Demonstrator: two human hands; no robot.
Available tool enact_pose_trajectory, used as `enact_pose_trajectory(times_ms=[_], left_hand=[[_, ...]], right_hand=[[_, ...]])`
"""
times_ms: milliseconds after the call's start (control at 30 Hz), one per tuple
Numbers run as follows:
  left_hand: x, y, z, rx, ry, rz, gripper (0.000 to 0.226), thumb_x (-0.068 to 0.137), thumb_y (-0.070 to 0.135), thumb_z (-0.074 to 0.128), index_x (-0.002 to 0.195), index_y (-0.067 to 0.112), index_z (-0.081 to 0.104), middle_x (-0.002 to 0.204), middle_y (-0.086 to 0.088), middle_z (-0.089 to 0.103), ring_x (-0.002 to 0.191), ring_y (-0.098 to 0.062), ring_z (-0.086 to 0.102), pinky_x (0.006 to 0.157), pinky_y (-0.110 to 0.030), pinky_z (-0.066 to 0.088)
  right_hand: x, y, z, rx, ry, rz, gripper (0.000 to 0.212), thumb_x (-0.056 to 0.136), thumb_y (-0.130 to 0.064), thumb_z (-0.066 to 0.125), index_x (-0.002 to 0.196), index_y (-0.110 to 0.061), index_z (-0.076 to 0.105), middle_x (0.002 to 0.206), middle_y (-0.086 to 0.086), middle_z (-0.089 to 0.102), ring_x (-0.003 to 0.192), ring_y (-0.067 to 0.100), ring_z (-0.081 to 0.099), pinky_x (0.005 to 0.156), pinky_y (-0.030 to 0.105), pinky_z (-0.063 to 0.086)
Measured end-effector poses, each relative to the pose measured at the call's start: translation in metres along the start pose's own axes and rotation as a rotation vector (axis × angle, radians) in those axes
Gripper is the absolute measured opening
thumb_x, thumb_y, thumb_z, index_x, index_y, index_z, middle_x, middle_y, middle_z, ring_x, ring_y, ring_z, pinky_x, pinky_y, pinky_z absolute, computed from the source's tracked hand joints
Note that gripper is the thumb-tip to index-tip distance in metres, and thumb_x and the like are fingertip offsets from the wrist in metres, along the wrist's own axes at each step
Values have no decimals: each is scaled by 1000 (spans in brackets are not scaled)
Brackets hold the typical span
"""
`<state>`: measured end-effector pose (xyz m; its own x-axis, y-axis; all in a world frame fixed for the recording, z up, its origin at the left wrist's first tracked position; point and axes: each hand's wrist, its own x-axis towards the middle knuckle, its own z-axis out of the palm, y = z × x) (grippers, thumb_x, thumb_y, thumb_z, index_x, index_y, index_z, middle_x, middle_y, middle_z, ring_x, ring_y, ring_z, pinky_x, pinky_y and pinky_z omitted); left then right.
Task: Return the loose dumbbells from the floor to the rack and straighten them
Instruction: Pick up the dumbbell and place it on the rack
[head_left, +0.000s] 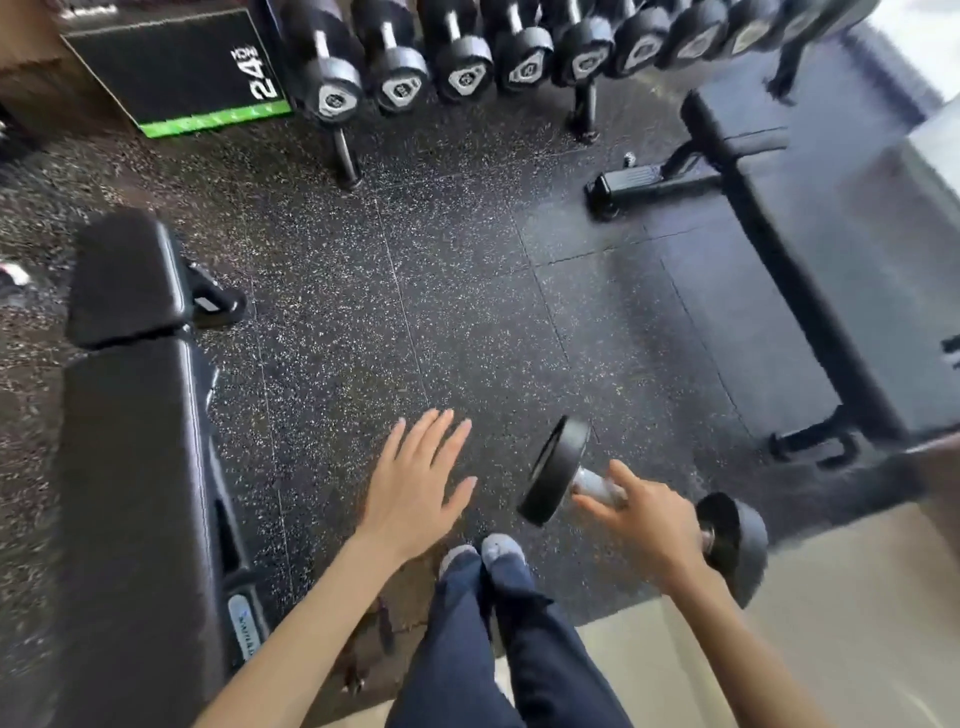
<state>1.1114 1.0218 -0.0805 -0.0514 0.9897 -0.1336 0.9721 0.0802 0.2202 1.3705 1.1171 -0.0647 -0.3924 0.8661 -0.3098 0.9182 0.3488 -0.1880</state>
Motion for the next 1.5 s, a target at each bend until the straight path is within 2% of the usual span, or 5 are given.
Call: enact_pose_trajectory(times_ms=[133, 300, 600, 833, 1500], left_hand=[[4, 26, -4, -9, -21, 147, 60, 94, 48, 32, 143, 15, 38, 146, -7, 42, 137, -24, 34, 110, -47, 22], [25, 58, -5, 23, -23, 299, 59, 93, 47, 33, 142, 15, 40, 144, -7, 44, 136, -24, 36, 110, -46, 22], [73, 160, -7, 78, -5, 437, 59, 93, 47, 32, 141, 14, 42, 144, -8, 45, 135, -25, 38, 110, -44, 22], [95, 268, 12, 75, 1, 477, 59, 92, 47, 34, 141, 16, 42, 143, -6, 46, 135, -23, 38, 109, -43, 23], [245, 461, 39, 47, 25, 579, 58, 92, 46, 36, 141, 16, 41, 143, -5, 46, 135, -21, 37, 111, -40, 20]], right_hand=[[-37, 18, -8, 34, 51, 63, 63, 74, -76, 35, 116, -33, 52, 97, -5, 69, 94, 21, 64, 63, 31, 40], [-70, 46, -13, 116, 213, 146, 105, 55, -94, -6, 107, -32, 60, 87, -6, 71, 84, 21, 67, 59, 31, 44], [-98, 144, -23, 138, 222, 246, 109, 43, -97, -12, 107, -39, 55, 90, -6, 71, 86, 18, 66, 60, 29, 42], [-115, 257, -54, 99, 151, 288, 56, 72, -79, 41, 103, -35, 52, 90, -6, 68, 87, 17, 63, 60, 29, 36], [-38, 457, -126, 422, 331, 428, 57, 73, -77, 32, 90, -25, 46, 71, -4, 62, 61, 17, 59, 60, 38, 52]])
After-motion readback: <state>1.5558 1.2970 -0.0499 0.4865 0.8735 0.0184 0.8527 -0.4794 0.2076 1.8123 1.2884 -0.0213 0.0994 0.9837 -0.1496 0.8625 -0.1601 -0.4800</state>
